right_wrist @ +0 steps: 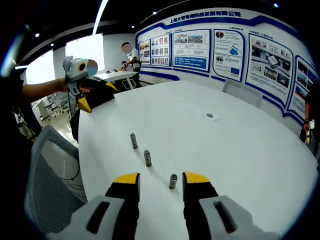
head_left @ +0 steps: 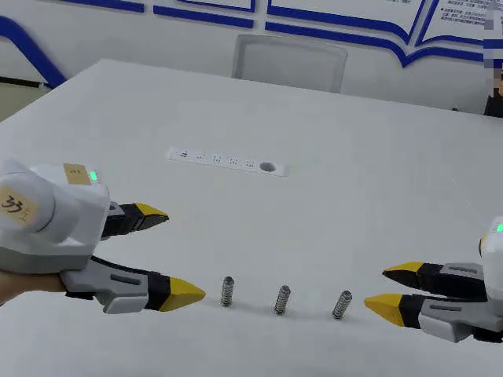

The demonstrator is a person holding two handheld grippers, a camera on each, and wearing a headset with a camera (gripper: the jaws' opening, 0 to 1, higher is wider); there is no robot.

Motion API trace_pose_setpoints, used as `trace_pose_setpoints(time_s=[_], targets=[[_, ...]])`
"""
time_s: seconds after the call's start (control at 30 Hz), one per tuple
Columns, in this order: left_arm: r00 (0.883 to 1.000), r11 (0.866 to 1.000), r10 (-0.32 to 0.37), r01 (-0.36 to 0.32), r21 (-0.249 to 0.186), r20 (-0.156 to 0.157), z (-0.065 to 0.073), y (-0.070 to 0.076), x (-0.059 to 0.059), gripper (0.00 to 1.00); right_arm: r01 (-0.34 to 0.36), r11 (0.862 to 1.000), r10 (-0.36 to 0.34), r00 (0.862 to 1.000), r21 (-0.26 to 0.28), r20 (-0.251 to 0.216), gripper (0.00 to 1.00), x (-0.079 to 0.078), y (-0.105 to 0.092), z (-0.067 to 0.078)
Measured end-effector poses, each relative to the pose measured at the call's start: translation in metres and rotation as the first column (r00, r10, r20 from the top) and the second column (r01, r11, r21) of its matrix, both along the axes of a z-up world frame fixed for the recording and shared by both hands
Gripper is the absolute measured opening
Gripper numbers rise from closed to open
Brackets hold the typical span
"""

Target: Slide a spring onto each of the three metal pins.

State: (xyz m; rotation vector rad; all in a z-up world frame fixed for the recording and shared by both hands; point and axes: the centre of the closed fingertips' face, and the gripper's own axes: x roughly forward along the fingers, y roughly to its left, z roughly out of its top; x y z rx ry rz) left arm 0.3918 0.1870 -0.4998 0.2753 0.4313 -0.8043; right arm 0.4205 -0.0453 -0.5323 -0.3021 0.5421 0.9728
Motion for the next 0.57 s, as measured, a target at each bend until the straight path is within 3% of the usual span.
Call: trace_pose_setpoints(time_s=[0.2,0.33,0.57], targets=[[1.0,1.0,0.006,-0.006,0.003,0.009,0.006,0.002,0.0,0.77,0.029,0.996,-0.029,1.0,0.083,0.007,0.42,-0.006,-0.009,0.009],[1.0,1.0,0.01,-0.01,-0.01,0.007,0.008,0.002,-0.001,0.79,0.038,0.995,-0.041,0.999,0.095,0.023,0.54,-0.006,-0.014,0.013],[1.0,1.0,0.024,-0.024,0.004,-0.019,0.001,0.007,-0.003,0.87,-0.002,0.992,-0.005,0.999,0.13,0.048,0.66,-0.016,-0.01,0.026]])
